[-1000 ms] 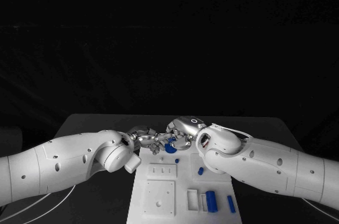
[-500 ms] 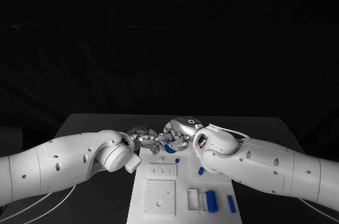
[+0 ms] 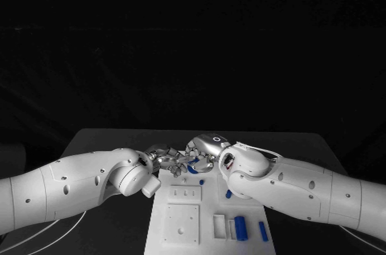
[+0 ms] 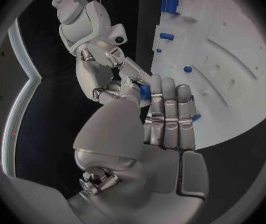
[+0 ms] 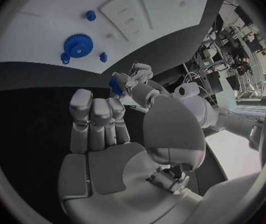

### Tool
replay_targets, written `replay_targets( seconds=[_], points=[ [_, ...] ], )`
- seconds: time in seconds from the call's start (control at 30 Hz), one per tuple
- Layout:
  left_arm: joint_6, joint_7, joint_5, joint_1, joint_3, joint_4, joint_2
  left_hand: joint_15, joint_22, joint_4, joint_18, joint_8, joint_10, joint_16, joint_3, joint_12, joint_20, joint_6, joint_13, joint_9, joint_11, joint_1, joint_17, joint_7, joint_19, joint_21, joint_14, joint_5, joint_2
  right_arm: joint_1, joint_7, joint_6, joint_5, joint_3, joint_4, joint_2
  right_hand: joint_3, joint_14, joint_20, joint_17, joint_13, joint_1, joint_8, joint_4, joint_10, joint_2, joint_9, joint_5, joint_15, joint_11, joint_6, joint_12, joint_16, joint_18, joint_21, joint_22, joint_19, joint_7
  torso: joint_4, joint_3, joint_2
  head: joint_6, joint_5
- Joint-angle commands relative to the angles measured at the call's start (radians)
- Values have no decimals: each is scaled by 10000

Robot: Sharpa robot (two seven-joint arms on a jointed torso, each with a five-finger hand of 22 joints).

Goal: Assemble the parts on the task board

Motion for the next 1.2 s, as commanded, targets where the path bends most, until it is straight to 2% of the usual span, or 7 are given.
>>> replay_targets(
  seconds=[0.03,0.17,0.27,0.47,0.63,1.0,1.2],
  points=[
    [18,351,155,46,50,62,28,-21,96,11,86,60,-9,75,-134,34,-173,93,29,-7,-49,286,-21,-22,-89,58,-19,-28,155,-55,62,351,-93,-51,1,25,59,13,-25,5,-1,-17,65,-20,60,53,251,-13,-90,1,437,38,-52,680,15,103,45,329,-10,-2,-2,-23,0],
    [91,367,246,45,50,58,32,-21,96,11,86,60,-9,75,-134,34,-173,93,29,-7,-49,286,-21,-22,-89,58,-19,-28,155,-76,42,375,-96,-63,-48,39,59,13,-25,5,-1,-17,65,-20,60,53,251,-13,-90,1,437,38,-52,680,15,103,45,329,-10,1,0,-22,-5],
    [136,355,366,45,50,53,32,-35,72,-286,94,142,-5,91,224,27,-176,253,47,22,-87,1011,-30,-76,-140,32,-40,-41,370,-83,40,374,-96,-67,-70,39,62,13,-25,5,-5,-17,65,-21,57,53,251,-11,-90,1,437,34,-52,680,15,102,45,329,-5,7,-5,-31,-15],
    [175,342,530,45,50,63,29,18,33,-72,14,98,-38,104,610,-30,-137,272,78,-34,-62,1272,-83,-55,-212,26,-106,-1,77,-87,51,411,-96,-73,-70,47,68,13,-25,4,-1,-17,63,-24,60,54,252,-8,-90,0,437,38,-53,680,14,102,46,329,-9,3,-7,-20,-25],
    [166,296,580,45,50,51,44,57,15,110,-17,76,-115,93,923,-105,-115,362,115,-98,-43,1099,-178,-52,-319,45,-193,788,-302,-91,50,409,-96,-77,-57,53,73,14,-24,3,-1,-18,62,-26,60,54,252,-7,-91,0,438,37,-54,680,13,101,47,329,-12,5,-2,-22,-27],
    [184,74,746,44,47,-4,111,106,23,-10,-17,294,-245,252,1204,-61,-60,810,321,48,-76,560,-248,-203,-577,130,-382,2992,-555,-118,49,422,-97,-89,-28,88,82,16,-23,2,3,-24,61,-31,65,55,254,-5,-91,-1,441,41,-56,680,11,99,51,328,-3,1,-4,-48,-43],
    [232,7,964,44,46,6,130,100,22,30,-13,318,-252,311,1217,-17,-63,851,387,90,-89,221,-253,-221,-607,160,-399,3108,-548,-136,33,420,-98,-96,-34,93,88,17,-23,2,9,-25,61,-34,71,60,255,-3,-92,-1,444,46,-56,680,10,99,53,327,1,2,-4,-70,-42]
  ],
)
